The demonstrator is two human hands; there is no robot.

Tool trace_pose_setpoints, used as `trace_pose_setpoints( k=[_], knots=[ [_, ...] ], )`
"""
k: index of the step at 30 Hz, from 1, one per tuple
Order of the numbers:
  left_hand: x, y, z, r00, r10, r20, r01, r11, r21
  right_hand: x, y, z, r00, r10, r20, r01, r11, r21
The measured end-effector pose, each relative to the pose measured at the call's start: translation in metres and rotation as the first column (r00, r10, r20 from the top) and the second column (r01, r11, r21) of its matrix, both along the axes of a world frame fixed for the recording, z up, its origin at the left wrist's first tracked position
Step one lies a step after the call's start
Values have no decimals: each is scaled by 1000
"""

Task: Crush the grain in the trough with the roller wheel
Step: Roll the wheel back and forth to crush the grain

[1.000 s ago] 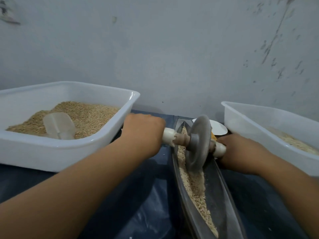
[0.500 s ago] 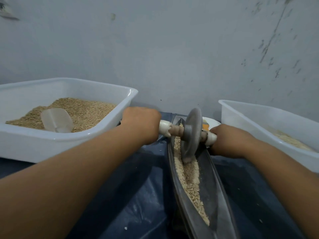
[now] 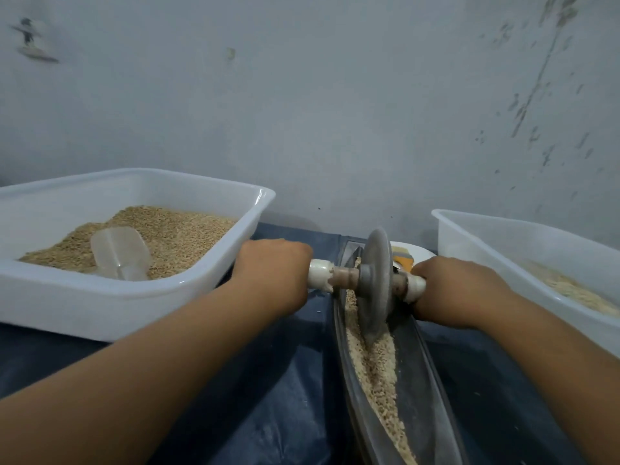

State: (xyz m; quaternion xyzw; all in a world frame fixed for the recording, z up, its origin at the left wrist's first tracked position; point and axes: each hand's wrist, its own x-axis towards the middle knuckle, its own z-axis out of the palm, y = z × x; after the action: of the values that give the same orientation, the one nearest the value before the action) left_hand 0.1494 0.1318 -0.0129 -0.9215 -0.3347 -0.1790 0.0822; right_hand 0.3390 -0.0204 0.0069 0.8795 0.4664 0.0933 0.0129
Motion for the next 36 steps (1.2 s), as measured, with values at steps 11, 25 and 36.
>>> trace_pose_setpoints(
  k=[11,25,36],
  knots=[
    [-5,-1,-9,999,5,37,-7,998,65,0,-6,-5,998,38,41,-38,999,-12],
    [3,-4,1,1000,-6,30,2,988,157,12,-4,-13,997,29,-70,-25,998,51],
    [9,3,8,1000,-18,-16,19,997,77,11,1,-9,995,20,-94,-18,1000,21]
  ],
)
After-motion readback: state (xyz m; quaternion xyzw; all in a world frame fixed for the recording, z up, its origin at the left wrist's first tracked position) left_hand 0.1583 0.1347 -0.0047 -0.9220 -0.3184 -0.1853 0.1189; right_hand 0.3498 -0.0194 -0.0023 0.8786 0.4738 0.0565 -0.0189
